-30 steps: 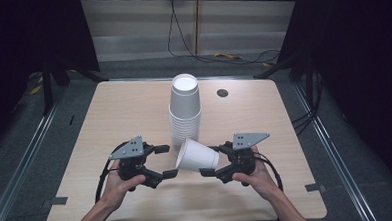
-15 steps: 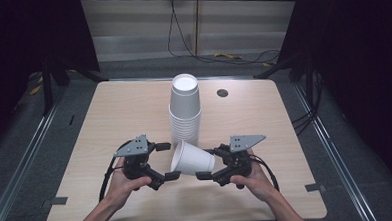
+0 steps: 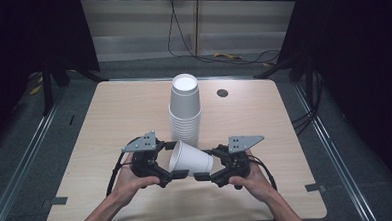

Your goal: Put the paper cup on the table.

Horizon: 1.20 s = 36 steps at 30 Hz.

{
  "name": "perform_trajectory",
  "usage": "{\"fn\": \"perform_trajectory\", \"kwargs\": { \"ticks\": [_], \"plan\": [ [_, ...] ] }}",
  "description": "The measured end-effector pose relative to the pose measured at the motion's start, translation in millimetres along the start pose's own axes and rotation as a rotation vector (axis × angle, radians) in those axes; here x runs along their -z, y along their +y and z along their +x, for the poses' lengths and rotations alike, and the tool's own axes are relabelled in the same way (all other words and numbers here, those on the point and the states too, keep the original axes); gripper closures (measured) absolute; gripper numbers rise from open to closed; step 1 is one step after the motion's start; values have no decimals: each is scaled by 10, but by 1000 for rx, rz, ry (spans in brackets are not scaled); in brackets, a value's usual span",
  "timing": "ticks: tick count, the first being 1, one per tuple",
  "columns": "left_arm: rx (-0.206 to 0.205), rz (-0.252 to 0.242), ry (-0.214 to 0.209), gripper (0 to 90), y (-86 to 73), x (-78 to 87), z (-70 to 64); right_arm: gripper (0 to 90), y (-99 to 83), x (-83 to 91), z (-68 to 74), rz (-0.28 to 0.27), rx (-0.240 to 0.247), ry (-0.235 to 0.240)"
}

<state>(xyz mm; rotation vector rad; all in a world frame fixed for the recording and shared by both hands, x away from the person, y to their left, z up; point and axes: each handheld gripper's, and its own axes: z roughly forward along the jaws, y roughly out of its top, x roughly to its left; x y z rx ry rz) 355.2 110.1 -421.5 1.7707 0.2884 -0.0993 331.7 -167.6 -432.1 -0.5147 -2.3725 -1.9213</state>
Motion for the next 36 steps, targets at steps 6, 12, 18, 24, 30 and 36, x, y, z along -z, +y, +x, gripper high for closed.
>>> {"fn": "perform_trajectory", "kwargs": {
  "ticks": [6, 12, 18, 24, 30, 36],
  "plan": [
    [-16, -21, -12, 42, 57, 29, -19, 231, 6, -6, 21, 0, 17, 3],
    [-10, -11, -15, 35, 24, 2, -6, 231, -4, -18, 25, 4, 17, -2],
    [0, 8, -36, 37, -4, -34, 13, 231, -19, -25, 26, 6, 13, 2],
    [-6, 36, -34, 53, 24, -29, -2, 233, -27, -32, 23, 20, 10, 7],
    [-16, 60, -50, 85, 24, -20, -17, 216, -28, -35, 26, 63, -16, 5],
    [-36, 84, -30, 92, 15, -48, -44, 190, -30, -47, 37, 116, -43, -5]
  ]
}}
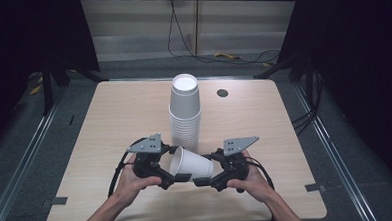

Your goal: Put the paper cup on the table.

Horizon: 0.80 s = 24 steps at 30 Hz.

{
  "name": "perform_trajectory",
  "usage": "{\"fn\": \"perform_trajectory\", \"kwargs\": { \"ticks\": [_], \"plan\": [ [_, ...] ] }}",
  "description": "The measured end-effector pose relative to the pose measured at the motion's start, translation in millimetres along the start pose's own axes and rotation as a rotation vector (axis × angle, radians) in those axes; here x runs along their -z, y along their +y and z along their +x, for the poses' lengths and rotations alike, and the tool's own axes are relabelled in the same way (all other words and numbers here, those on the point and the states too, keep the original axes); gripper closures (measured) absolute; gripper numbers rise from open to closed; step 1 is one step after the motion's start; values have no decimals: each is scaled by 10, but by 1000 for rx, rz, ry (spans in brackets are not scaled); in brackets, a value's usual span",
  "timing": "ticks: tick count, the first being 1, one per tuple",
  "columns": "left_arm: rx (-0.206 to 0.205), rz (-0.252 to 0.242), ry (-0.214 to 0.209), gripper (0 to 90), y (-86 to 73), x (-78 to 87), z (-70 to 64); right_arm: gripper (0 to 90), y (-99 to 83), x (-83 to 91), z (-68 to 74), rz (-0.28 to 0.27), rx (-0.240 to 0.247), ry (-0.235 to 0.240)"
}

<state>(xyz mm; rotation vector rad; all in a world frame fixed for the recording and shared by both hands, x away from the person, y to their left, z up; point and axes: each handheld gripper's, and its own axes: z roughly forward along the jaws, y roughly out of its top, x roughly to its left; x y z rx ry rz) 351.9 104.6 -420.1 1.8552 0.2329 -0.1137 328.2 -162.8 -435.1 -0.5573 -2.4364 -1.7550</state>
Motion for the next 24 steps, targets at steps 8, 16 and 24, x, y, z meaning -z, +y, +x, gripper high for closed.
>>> {"fn": "perform_trajectory", "kwargs": {
  "ticks": [8, 16, 24],
  "plan": [
    [10, 27, 36, 92, 3, 61, -6, 143, -17, 9, -25, 28, -19, -37],
    [10, 42, 85, 90, 6, 127, -17, 142, 25, 35, -38, 36, -3, -71],
    [11, 71, 148, 89, -40, 231, 18, 143, -4, 78, -66, 70, -23, -111]
  ]
}}
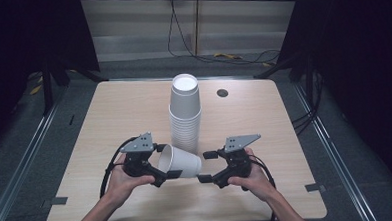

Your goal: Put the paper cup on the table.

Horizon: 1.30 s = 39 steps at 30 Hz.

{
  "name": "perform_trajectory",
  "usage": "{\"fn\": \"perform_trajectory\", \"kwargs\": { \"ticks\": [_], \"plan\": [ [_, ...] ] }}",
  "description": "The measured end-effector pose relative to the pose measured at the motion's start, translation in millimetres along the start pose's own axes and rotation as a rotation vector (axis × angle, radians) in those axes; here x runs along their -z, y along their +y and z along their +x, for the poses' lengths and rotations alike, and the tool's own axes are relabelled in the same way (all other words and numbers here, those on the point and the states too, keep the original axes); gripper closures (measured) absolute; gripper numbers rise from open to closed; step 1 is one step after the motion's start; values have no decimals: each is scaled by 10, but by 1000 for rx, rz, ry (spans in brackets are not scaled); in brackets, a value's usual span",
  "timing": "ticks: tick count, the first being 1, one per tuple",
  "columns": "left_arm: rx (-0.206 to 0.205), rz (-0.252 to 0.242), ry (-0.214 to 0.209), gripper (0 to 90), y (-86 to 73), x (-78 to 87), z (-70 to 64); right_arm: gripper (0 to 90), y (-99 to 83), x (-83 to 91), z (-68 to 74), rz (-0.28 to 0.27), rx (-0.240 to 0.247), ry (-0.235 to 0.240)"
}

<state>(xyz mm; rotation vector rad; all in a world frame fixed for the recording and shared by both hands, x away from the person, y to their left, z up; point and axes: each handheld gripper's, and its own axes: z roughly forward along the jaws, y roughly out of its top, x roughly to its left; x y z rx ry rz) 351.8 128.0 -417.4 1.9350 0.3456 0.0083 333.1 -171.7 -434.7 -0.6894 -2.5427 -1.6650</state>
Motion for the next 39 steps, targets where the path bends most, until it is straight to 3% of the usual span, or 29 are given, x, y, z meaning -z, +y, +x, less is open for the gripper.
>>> {"fn": "perform_trajectory", "kwargs": {
  "ticks": [7, 16, 18, 22, 26, 28, 37, 39],
  "plan": [
    [3, 22, 21, 89, -16, 77, 10, 141, -27, 70, 22, 2, 2, -37],
    [7, 56, 56, 89, -50, 178, 58, 144, -92, 213, -67, -28, -26, -142],
    [0, 63, 69, 88, -51, 212, 59, 142, -120, 276, -62, -31, -27, -183],
    [6, 78, 93, 88, -55, 262, 65, 142, -159, 338, -82, -55, -46, -213],
    [10, 100, 99, 88, -87, 298, 87, 144, -194, 386, -119, -69, -62, -235],
    [27, 111, 130, 86, -96, 315, 103, 144, -211, 406, -144, -74, -75, -245],
    [64, 117, 175, 82, -133, 420, 207, 147, -254, 507, -216, -96, -108, -280],
    [60, 143, 198, 82, -132, 434, 233, 148, -269, 523, -240, -94, -115, -293]
  ]
}}
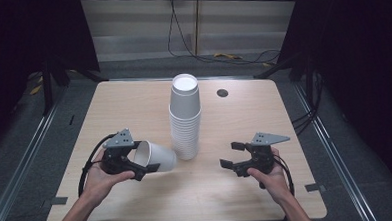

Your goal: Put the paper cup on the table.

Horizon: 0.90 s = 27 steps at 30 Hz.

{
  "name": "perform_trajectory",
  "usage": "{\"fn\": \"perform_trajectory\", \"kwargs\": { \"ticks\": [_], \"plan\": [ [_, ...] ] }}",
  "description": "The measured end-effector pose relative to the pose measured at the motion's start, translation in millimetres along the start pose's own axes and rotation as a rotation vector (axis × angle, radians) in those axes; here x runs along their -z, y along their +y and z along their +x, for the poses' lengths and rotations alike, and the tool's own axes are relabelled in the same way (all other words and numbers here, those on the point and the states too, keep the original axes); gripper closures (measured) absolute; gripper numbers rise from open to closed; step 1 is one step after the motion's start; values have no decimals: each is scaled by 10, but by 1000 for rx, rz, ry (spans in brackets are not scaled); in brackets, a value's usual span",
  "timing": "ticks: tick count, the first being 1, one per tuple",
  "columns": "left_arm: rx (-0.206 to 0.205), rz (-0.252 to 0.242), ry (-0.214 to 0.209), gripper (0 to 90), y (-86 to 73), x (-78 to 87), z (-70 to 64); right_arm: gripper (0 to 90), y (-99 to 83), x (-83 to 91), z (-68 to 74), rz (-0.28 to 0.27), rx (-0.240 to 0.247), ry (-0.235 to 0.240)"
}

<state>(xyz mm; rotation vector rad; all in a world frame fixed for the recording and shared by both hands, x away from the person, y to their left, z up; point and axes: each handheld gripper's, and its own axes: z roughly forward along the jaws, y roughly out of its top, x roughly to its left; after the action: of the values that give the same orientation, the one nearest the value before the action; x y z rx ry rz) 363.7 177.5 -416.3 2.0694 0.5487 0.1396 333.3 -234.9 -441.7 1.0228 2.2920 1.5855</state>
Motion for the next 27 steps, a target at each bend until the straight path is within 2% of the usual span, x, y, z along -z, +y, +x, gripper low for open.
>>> {"fn": "perform_trajectory", "kwargs": {
  "ticks": [4, 6, 11, 16, 20, 21, 23, 27],
  "plan": [
    [7, 25, 45, 83, -10, 17, 93, 148, -18, 8, -40, -3, -6, -11],
    [27, 29, 63, 83, -3, 12, 157, 147, -24, -7, -56, -3, -16, -15],
    [41, 88, 125, 83, 19, -7, 265, 152, -49, -56, -77, 9, -17, -31],
    [13, 151, 199, 83, 3, 13, 315, 161, -54, -73, -42, 22, -10, -27],
    [22, 193, 221, 84, 15, 21, 387, 162, -53, -63, -35, 24, -2, -31],
    [25, 201, 224, 84, 26, 11, 409, 157, -60, -61, -41, 21, -1, -19],
    [33, 234, 214, 84, 65, -23, 467, 157, -61, -59, -38, 23, -1, -20],
    [37, 277, 230, 84, 137, -111, 535, 157, -50, -59, -5, 18, 4, -18]
  ]
}}
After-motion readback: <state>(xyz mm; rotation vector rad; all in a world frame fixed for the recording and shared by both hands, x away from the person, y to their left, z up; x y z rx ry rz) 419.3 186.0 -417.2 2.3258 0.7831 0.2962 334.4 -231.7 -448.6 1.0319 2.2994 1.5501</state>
